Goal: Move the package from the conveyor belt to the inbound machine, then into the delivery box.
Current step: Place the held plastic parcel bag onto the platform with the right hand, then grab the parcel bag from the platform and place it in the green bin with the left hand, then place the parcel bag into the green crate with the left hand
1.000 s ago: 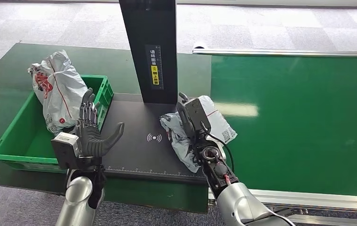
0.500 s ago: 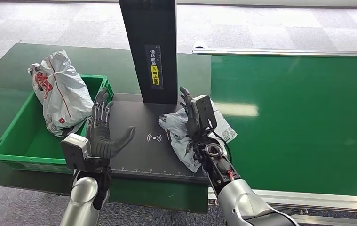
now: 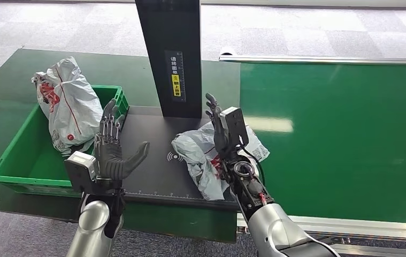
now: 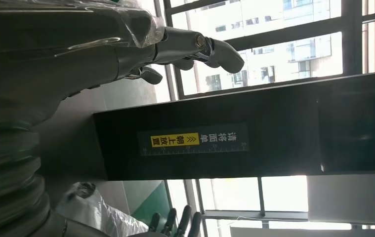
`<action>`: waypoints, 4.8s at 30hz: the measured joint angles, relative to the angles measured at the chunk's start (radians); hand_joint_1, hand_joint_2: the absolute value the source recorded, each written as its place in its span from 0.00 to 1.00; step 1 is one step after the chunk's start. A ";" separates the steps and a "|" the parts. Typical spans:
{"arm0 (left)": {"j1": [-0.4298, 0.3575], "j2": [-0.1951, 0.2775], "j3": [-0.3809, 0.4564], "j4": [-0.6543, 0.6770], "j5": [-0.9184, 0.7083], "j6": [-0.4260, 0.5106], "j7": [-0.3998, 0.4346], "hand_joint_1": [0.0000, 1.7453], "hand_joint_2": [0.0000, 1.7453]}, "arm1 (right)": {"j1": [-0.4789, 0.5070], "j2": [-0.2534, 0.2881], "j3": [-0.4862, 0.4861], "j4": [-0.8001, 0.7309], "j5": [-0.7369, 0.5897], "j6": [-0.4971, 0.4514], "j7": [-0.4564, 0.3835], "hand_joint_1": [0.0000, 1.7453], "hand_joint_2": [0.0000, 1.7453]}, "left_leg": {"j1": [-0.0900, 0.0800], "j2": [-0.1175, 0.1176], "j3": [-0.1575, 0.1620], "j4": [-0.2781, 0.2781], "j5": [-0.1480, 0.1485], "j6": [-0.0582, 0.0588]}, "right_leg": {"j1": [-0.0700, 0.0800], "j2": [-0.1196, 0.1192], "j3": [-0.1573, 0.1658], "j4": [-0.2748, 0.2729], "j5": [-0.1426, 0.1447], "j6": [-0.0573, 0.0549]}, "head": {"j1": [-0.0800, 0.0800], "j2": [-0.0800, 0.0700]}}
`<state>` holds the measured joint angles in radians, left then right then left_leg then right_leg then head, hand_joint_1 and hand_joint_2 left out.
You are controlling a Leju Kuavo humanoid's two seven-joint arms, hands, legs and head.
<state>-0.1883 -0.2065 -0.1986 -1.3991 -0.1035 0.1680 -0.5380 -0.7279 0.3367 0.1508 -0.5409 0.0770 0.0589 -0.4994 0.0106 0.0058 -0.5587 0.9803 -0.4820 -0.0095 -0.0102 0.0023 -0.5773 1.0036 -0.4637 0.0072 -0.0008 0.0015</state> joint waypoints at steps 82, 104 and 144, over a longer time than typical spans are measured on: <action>-0.485 -0.133 -0.412 1.034 -1.050 0.016 0.398 1.00 1.00 | 0.630 -0.213 0.090 -0.973 0.116 -0.392 -0.019 0.00 0.00 | -0.001 -0.010 0.014 0.000 -0.001 0.003 | -0.002 -0.010 0.019 -0.001 -0.003 0.003 | 0.000 0.000; -0.389 -0.091 -0.192 0.716 -1.084 0.519 0.325 1.00 1.00 | 0.653 -0.198 0.063 -0.998 0.151 -0.446 -0.008 0.00 0.00 | -0.001 -0.005 0.007 0.000 0.000 0.002 | -0.002 -0.006 0.008 0.000 -0.002 0.003 | 0.000 0.000; -0.708 0.507 0.490 0.988 -1.274 0.363 0.750 0.00 1.00 | 0.740 -0.229 0.046 -1.069 0.096 -0.537 -0.035 0.00 0.00 | 0.002 0.001 -0.002 0.000 0.004 -0.002 | 0.002 0.001 -0.002 0.000 0.003 -0.004 | 0.000 0.000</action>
<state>-0.8962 0.3004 0.2917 -0.4114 -1.3778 0.5315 0.2123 0.0125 0.1080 0.1972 -1.6094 0.1731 -0.4784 -0.5346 0.0122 0.0068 -0.5607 0.9799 -0.4779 -0.0115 -0.0085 0.0036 -0.5796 1.0038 -0.4610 0.0034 -0.0004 0.0015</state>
